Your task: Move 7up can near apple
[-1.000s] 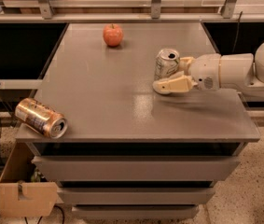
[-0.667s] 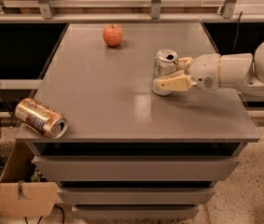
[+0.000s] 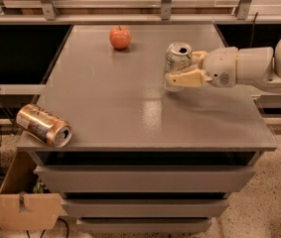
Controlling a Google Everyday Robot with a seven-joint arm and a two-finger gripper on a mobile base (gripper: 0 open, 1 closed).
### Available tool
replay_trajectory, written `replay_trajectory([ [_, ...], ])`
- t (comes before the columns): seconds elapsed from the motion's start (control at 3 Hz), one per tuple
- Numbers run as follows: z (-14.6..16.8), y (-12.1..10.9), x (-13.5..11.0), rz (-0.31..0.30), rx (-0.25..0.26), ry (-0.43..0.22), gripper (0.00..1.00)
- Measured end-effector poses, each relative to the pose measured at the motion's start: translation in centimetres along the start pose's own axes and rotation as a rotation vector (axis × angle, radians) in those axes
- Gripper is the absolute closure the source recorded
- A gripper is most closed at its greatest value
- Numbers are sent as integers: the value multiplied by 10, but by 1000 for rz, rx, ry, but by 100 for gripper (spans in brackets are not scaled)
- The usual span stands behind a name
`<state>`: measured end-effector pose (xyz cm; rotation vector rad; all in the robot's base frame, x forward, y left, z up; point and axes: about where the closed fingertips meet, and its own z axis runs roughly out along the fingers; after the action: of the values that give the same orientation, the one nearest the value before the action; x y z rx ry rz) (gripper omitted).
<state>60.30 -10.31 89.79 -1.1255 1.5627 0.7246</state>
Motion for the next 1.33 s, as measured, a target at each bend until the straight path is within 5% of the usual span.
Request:
replay_trajectory([
  [0.33,-6,-15,-33,-46,5,-18,100],
  [0.67,-6,-15,-33,-46,5,-18,100],
  [1.0,7,-29,-35,-69,-32,-27,100],
  [1.33,37,-54,-29,-87,-121,-26,100],
])
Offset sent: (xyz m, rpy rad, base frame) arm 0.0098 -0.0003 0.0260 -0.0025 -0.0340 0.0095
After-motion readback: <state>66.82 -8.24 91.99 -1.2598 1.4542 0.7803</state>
